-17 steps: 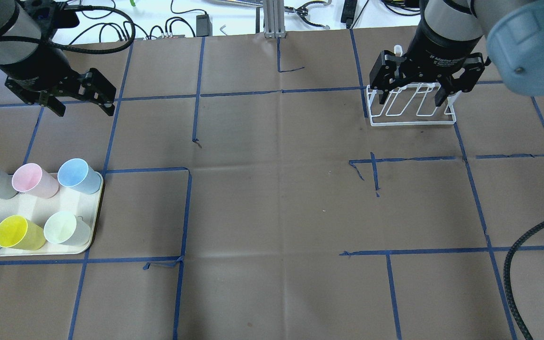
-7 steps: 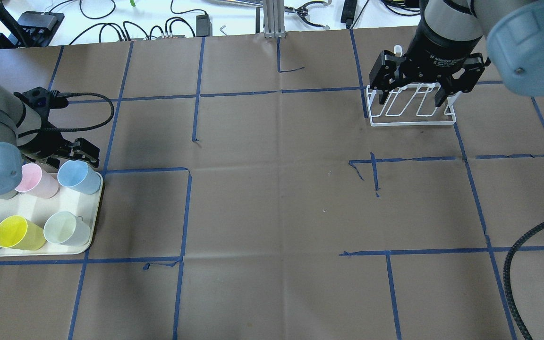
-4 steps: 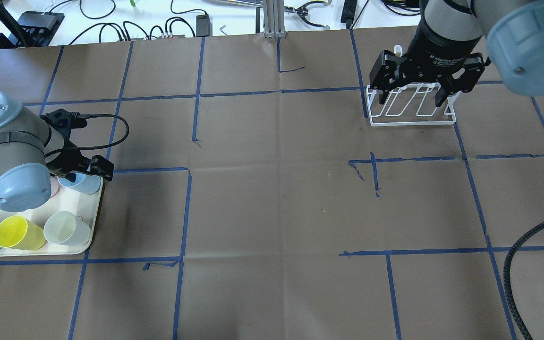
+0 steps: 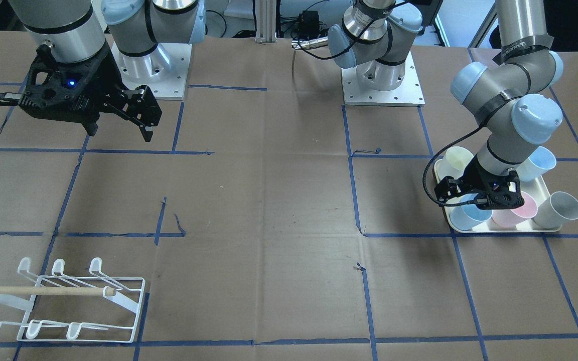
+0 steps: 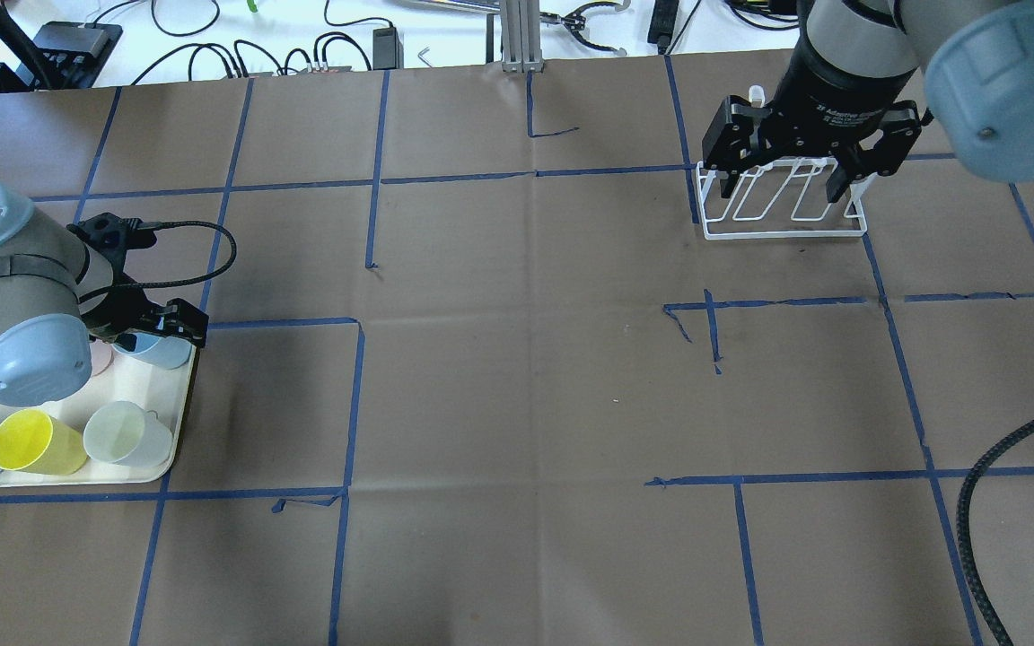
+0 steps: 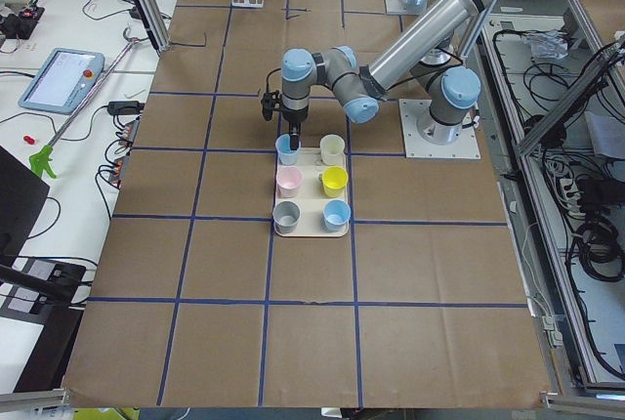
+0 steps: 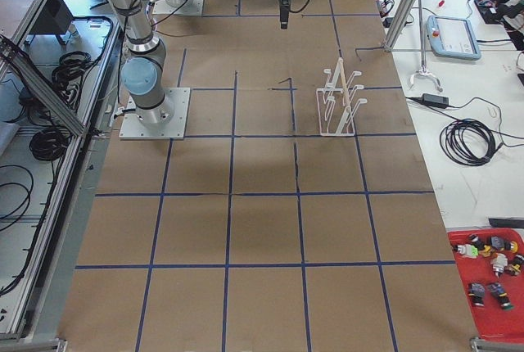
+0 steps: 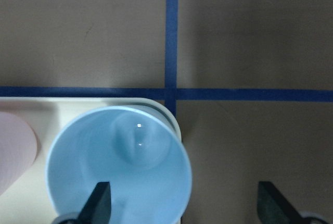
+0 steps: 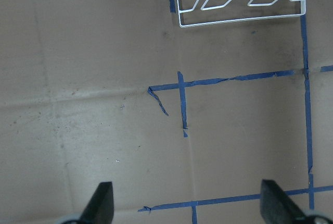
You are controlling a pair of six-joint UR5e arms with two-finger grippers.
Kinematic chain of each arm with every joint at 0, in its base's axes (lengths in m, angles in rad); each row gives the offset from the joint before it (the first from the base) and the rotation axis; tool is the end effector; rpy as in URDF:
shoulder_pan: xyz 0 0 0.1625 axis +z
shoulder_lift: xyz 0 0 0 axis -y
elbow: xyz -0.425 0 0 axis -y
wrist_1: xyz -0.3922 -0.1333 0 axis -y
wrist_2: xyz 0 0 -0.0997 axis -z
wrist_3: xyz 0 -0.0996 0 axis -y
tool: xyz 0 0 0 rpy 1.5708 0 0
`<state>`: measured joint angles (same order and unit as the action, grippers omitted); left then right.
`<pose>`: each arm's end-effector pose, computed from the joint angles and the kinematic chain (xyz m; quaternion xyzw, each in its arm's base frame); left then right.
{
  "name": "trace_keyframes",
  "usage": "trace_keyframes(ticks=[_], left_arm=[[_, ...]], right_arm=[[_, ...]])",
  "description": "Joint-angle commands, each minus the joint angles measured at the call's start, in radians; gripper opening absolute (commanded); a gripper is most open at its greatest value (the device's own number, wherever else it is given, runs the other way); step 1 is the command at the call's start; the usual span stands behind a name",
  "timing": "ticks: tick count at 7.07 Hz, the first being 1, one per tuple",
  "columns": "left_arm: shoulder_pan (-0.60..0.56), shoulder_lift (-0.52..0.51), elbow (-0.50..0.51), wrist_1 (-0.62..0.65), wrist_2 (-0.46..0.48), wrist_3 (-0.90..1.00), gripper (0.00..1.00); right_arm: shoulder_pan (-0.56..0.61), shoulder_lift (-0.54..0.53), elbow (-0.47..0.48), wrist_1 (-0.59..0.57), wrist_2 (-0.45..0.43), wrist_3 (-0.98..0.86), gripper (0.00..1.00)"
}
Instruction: Transfer IKEA cup to right arm and place on rack
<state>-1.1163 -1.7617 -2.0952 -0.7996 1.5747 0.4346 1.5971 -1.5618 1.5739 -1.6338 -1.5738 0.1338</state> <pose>0.0921 -0.4913 0.2287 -0.0100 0.9996 -0.0244 0.0138 0.1461 -0.4970 0.4883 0.0537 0.9982 -0.0255 0.0005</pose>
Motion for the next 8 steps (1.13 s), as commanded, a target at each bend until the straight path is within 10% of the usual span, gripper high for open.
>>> trace_keyframes(ticks=[1, 2, 3, 8], left_arm=[[0.001, 0.002, 0.007, 0.0, 0.001, 0.0, 0.34], [0.001, 0.002, 0.007, -0.001, 0.001, 0.0, 0.06], [0.004, 0.004, 0.009, -0.001, -0.001, 0.001, 0.0], [0.018, 0.039, 0.212, -0.148, -0.012, 0.003, 0.0]], right_arm=[[0.001, -0.001, 0.0, -0.001, 0.0, 0.001, 1.0], [0.0, -0.001, 0.0, 0.0, 0.0, 0.001, 1.0], [0.0, 0.0, 0.0, 0.0, 0.0, 0.001, 1.0], [0.001, -0.001, 0.0, 0.0, 0.0, 0.003, 1.0]])
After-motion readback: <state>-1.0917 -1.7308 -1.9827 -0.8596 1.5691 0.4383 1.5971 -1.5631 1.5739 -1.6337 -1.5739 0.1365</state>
